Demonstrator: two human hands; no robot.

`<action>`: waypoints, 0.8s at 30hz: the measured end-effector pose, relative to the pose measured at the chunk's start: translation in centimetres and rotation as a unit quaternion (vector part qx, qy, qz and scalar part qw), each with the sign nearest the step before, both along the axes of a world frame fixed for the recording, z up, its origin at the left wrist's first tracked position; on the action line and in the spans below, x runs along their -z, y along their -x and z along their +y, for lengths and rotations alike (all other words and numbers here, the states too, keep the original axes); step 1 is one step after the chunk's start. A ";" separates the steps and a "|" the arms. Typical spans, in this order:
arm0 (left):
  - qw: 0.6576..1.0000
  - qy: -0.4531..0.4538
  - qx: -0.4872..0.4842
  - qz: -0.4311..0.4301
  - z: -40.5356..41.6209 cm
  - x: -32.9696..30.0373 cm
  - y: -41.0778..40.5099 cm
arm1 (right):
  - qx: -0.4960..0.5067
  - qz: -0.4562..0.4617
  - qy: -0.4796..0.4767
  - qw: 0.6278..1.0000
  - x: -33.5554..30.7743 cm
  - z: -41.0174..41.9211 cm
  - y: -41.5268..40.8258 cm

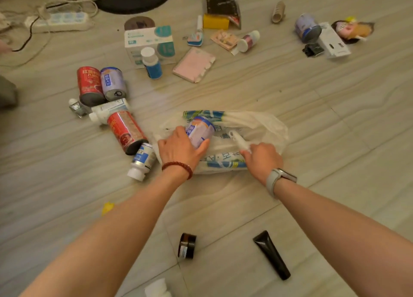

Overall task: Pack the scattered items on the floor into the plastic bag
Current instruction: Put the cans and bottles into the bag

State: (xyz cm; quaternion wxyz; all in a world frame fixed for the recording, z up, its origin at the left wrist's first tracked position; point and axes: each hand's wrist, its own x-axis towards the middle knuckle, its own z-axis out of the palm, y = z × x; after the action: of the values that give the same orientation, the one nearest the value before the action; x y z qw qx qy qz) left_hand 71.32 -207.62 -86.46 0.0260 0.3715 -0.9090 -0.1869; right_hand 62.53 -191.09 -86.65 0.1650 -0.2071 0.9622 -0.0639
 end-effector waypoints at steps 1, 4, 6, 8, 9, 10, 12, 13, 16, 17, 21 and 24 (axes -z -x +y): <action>1.000 0.000 -0.005 -0.016 0.7 1.2 -0.1 | 0.015 0.002 -0.005 1.000 0.3 0.1 -0.2; 0.999 0.010 -0.017 -0.031 2.3 3.1 -0.2 | 0.031 -0.006 -0.014 0.999 1.1 -0.2 -0.5; 0.999 0.006 -0.009 -0.042 2.6 3.2 0.2 | 0.020 -0.023 -0.023 0.999 1.4 -0.5 -0.7; 0.999 -0.012 0.006 -0.052 2.6 2.8 0.5 | -0.011 -0.031 -0.034 0.999 1.3 -0.8 -0.9; 0.998 -0.025 0.016 -0.057 2.6 2.7 0.4 | -0.024 -0.026 -0.028 0.999 1.1 -0.8 -1.0; 0.997 -0.036 0.027 -0.056 2.6 2.3 0.1 | -0.032 -0.011 -0.008 0.999 0.7 -0.7 -1.1; 0.997 -0.046 0.062 -0.021 2.4 1.5 -1.2 | -0.052 0.049 0.068 0.995 -0.4 0.0 -1.4; 0.995 -0.032 0.095 0.019 2.2 0.9 -2.3 | -0.076 0.072 0.110 0.988 -1.1 0.6 -1.8; 0.953 0.029 0.277 0.118 1.5 -0.5 -6.6 | -0.168 0.005 0.098 0.981 -2.5 3.6 -4.1; 0.934 0.021 0.339 0.110 1.3 -0.5 -8.3 | -0.190 -0.038 0.041 0.980 -2.5 4.9 -5.3; 0.873 -0.074 0.470 -0.110 2.3 1.1 -13.8 | -0.248 -0.129 -0.171 0.945 -0.6 8.9 -9.3; 0.852 -0.092 0.448 -0.255 3.8 2.2 -15.9 | -0.213 -0.169 -0.172 0.947 0.5 9.7 -10.8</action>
State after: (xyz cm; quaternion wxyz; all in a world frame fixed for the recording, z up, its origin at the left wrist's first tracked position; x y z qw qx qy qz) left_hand 87.21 -203.84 -88.62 -0.3275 -0.0401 -0.9304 -0.1594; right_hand 73.34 -181.42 -87.17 0.3678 -0.3617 0.8502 0.1049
